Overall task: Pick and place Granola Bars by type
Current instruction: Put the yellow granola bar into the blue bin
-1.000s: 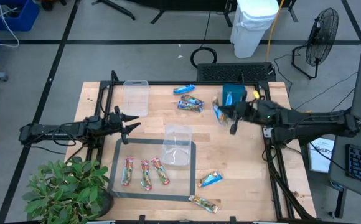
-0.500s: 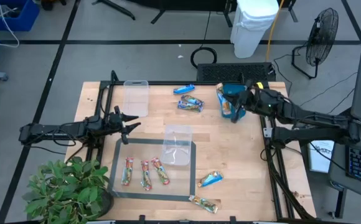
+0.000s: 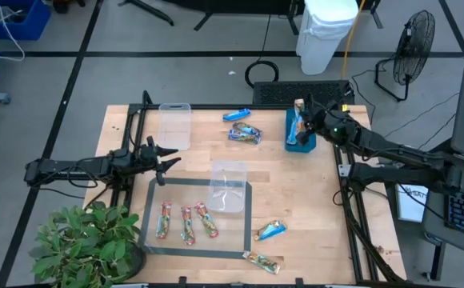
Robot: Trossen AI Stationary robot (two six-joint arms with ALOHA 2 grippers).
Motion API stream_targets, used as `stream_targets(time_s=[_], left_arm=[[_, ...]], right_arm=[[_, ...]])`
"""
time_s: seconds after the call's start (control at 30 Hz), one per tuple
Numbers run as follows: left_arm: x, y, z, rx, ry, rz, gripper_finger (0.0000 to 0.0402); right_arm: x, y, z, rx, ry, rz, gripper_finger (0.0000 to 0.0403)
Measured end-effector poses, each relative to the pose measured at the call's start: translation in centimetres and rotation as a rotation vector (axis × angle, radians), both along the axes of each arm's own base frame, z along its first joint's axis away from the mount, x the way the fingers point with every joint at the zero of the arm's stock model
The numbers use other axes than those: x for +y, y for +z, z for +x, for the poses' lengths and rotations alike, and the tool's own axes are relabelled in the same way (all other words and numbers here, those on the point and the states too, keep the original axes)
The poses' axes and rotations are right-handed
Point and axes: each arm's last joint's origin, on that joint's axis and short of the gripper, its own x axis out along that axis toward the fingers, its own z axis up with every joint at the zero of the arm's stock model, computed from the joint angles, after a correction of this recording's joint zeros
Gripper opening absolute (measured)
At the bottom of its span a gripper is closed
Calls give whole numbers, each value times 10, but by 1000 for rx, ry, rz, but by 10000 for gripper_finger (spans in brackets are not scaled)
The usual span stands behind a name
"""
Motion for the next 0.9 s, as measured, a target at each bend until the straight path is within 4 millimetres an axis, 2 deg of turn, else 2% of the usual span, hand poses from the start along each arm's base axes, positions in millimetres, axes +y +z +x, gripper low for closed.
stream_targets(time_s=[0.17,0.4,0.57,0.9], left_arm=[[0,0,0,0,0,0,157],[0,0,0,0,0,0,157],[0,0,0,0,0,0,157],[0,0,0,0,0,0,157]], right_arm=[[-7,-12,-5,32,-52,17,0],[-18,-19,-17,63,-146,70,0],[-24,-29,-21,65,-83,222,0],[-38,-43,-19,120,-122,287,0]])
